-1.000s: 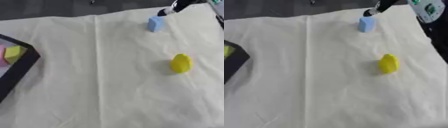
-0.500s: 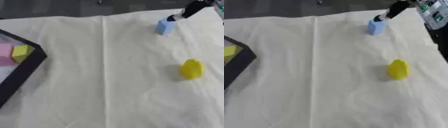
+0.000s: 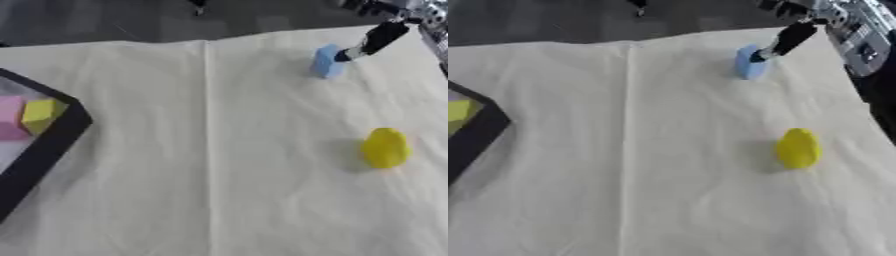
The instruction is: Pick up the objects with one hand, pass them to the other hand, and then place them into the box on the other side of the table.
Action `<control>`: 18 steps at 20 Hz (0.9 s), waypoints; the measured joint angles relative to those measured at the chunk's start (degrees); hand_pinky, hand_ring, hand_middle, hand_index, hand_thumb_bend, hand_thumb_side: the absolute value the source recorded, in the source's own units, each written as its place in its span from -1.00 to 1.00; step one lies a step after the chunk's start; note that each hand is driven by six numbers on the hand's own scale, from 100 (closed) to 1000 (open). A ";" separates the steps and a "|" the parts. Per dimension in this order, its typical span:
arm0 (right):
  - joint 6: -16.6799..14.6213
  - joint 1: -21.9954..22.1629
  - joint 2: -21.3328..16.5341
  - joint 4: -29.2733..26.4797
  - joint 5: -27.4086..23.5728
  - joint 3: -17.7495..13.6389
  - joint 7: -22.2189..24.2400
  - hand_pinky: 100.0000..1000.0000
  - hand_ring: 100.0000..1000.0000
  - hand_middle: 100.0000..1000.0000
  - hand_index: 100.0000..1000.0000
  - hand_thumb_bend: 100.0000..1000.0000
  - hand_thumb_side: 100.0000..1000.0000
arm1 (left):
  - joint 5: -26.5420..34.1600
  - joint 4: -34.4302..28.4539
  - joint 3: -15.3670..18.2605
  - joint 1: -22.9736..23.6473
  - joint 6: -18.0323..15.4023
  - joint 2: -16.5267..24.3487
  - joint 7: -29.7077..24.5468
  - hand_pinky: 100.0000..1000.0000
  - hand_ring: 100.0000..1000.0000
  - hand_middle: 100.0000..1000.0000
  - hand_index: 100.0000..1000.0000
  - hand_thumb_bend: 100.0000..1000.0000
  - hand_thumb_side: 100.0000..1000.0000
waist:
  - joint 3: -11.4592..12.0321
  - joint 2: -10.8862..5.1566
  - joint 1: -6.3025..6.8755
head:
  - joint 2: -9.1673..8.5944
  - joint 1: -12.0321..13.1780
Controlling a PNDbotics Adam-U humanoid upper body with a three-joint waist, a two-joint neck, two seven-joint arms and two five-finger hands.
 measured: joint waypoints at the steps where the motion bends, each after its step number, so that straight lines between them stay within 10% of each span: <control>1: 0.45 0.05 0.08 0.18 0.51 0.00 -0.38 0.62 0.57 0.56 0.71 0.42 -0.51 | 0.00 -0.01 0.00 0.00 0.00 0.00 0.00 0.40 0.21 0.11 0.36 -0.90 -0.30 | 0.00 0.00 0.00 | 0.00 -0.01; 18: 16.67 2.21 1.45 0.85 -4.05 1.43 -3.09 0.55 0.55 0.52 0.69 0.49 -0.26 | 0.00 0.06 -0.05 0.01 0.35 0.00 0.17 0.39 0.22 0.09 0.34 -0.91 -0.30 | 0.01 0.06 0.00 | 0.31 -0.47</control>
